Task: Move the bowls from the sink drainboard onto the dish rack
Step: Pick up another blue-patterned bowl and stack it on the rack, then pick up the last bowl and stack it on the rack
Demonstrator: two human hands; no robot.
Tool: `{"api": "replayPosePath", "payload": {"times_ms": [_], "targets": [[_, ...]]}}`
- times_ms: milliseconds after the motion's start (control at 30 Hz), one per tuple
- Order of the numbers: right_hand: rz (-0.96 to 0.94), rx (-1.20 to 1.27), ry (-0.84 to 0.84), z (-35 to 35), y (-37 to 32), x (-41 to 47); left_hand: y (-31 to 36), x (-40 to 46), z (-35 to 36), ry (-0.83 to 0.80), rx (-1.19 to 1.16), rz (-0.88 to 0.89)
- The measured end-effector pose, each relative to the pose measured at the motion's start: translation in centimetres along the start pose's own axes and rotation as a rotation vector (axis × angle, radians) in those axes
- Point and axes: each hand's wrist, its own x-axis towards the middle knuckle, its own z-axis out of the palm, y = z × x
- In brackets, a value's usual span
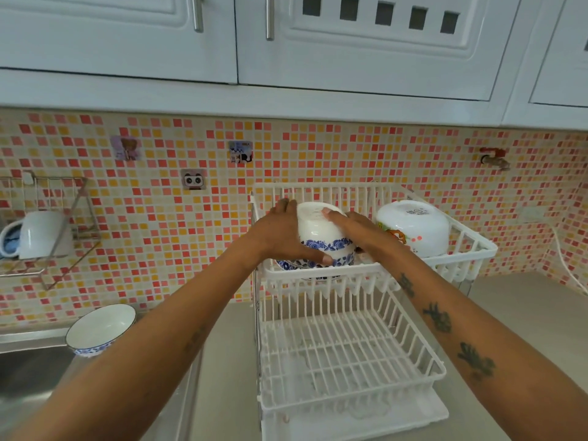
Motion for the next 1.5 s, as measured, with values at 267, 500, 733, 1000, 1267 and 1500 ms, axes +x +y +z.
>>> {"api": "replayPosePath", "payload": {"times_ms": [267,500,733,1000,1267,1500], "targets": [[-0.500,-0.153,0.351,2.0,-4.3,-1.6,-2.8,-2.2,-2.6,0.059,-0.379,0.009],[-0.724,-0.119,0.143,10.7,-11.3,-3.0,-11.5,-6.3,-4.4,0.059,-0.385,-0.179],[-0.724,-0.095,-0.179,21.9,-14.9,-3.1,-20.7,-11.9,-6.0,0.111,-0.465,-0.343],[-0.612,-0.126,-0.460,34.7,-15.3,-2.0,-32.5,-19.1,-4.5,0.065,-0.516,-0.593],[-0.294,-0.127,-0.573,45.0,-10.5,2.7,-42.0,-22.8,0.9,0.026,-0.625,-0.794],[-0.011,-0.145,-0.532,50.5,-3.8,7.7,-47.0,-22.8,8.6,0.063,-0.985,-0.966]]}}
